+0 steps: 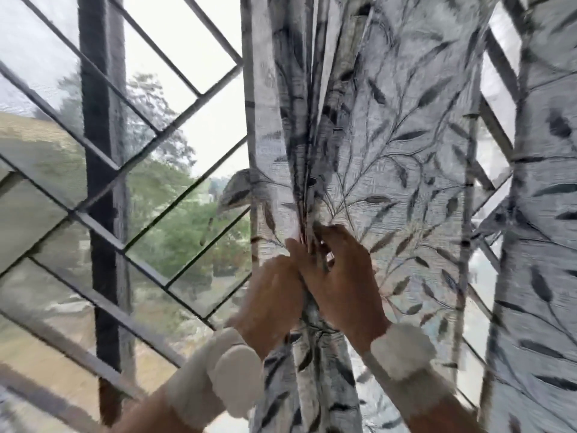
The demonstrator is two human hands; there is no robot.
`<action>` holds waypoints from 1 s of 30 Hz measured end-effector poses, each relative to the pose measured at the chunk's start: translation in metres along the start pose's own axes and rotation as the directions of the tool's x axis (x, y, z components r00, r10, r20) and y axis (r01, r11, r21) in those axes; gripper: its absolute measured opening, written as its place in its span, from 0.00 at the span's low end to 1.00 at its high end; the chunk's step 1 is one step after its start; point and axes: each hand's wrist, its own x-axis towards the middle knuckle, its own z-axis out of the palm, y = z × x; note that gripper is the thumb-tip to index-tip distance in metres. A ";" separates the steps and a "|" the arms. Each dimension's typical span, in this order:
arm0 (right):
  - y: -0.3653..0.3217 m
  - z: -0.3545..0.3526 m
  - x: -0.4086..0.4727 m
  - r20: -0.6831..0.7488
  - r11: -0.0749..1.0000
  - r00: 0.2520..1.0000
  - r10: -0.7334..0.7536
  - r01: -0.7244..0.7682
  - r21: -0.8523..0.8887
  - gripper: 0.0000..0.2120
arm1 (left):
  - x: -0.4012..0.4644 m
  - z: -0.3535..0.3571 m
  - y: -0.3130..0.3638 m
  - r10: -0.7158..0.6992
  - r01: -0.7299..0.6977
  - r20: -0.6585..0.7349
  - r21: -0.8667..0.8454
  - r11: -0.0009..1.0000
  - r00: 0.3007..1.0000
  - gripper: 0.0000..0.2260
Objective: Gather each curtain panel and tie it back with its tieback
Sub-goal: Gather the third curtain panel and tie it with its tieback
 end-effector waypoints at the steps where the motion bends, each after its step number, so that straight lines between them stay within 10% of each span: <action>1: 0.004 -0.001 0.002 0.021 1.000 1.000 -0.014 0.014 -0.010 0.21 | -0.006 0.008 -0.001 0.014 -0.019 0.046 0.102 0.995 0.999 0.07; 3: 0.014 -0.006 0.003 0.026 0.997 0.997 -0.072 0.072 0.001 0.12 | -0.017 0.010 0.003 -0.029 -0.013 0.154 0.264 0.964 0.988 0.06; 6: 0.020 -0.009 -0.002 0.009 0.991 0.992 -0.126 0.125 0.043 0.06 | -0.030 -0.027 0.016 -0.200 0.217 0.248 -0.042 0.975 0.948 0.15; 8: 0.019 -0.009 -0.007 0.027 0.987 0.990 -0.135 0.132 0.090 0.09 | -0.023 -0.051 0.031 -0.257 0.259 0.063 -0.434 0.863 0.964 0.21; 15: 0.003 -0.012 -0.013 0.081 0.911 0.976 -0.200 0.155 0.383 0.08 | 0.035 -0.045 0.073 -0.303 0.235 -0.315 -0.238 0.943 0.899 0.12; 21: 0.025 -0.052 0.018 -0.076 0.797 0.933 0.353 -0.257 0.547 0.39 | 0.012 -0.055 0.070 -0.208 0.086 -0.167 -0.543 0.836 0.964 0.14; 24: 0.016 -0.049 0.041 0.157 0.593 0.918 0.365 -0.359 0.721 0.11 | 0.013 -0.055 0.076 -0.201 0.083 -0.135 -0.595 0.800 0.970 0.09; 30: 0.002 -0.044 0.024 -0.427 0.871 0.844 0.325 -0.091 0.483 0.07 | 0.015 -0.056 0.069 -0.281 0.223 -0.125 -0.347 0.911 0.952 0.16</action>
